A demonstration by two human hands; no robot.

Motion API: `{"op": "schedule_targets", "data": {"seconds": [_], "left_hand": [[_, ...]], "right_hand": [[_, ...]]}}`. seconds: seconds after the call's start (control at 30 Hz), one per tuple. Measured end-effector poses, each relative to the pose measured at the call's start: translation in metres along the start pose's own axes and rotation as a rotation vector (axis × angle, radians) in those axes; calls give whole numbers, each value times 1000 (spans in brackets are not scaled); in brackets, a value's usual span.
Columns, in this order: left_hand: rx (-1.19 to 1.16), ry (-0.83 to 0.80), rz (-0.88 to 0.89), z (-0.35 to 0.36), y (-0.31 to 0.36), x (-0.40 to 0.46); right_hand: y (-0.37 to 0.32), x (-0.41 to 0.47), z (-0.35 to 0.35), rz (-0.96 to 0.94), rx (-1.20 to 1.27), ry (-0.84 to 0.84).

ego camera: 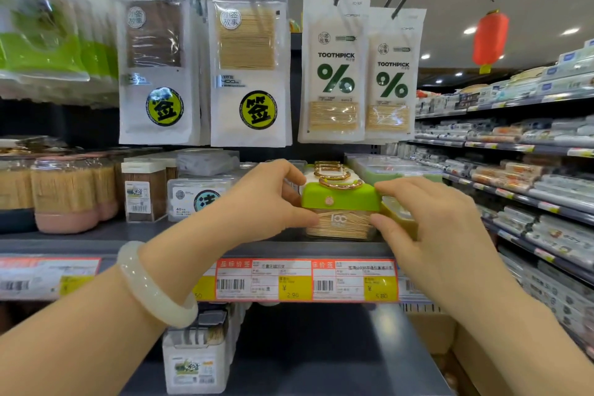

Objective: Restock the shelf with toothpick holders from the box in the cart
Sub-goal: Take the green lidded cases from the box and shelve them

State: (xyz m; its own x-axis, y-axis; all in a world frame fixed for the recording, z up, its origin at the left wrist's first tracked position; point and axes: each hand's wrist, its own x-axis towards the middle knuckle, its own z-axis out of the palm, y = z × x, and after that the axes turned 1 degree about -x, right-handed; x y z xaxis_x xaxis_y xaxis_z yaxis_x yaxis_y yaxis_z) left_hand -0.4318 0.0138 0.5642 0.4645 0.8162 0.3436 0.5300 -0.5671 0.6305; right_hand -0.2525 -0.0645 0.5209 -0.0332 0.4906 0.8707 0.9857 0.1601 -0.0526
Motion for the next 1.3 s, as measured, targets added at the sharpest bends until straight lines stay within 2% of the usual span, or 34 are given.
{"op": "schedule_targets", "data": {"seconds": [0.23, 0.4, 0.5, 0.57, 0.67, 0.77, 1.3], "left_hand": [[65, 55, 8, 2, 2, -1], [-6, 62, -35, 4, 2, -3], [98, 96, -62, 3, 4, -2], [94, 46, -76, 2, 5, 0], [-57, -63, -70, 2, 3, 3], [-71, -79, -54, 5, 2, 7], [309, -65, 39, 9, 7, 8]], "right_hand": [[-4, 17, 0, 23, -128, -106], [-8, 29, -1, 73, -210, -209], [-10, 32, 2, 81, -218, -227], [-9, 33, 3, 88, -218, -237], [-7, 34, 2, 110, -192, -259], [-7, 35, 2, 119, -175, -264], [-13, 32, 0, 189, -222, -280]]}}
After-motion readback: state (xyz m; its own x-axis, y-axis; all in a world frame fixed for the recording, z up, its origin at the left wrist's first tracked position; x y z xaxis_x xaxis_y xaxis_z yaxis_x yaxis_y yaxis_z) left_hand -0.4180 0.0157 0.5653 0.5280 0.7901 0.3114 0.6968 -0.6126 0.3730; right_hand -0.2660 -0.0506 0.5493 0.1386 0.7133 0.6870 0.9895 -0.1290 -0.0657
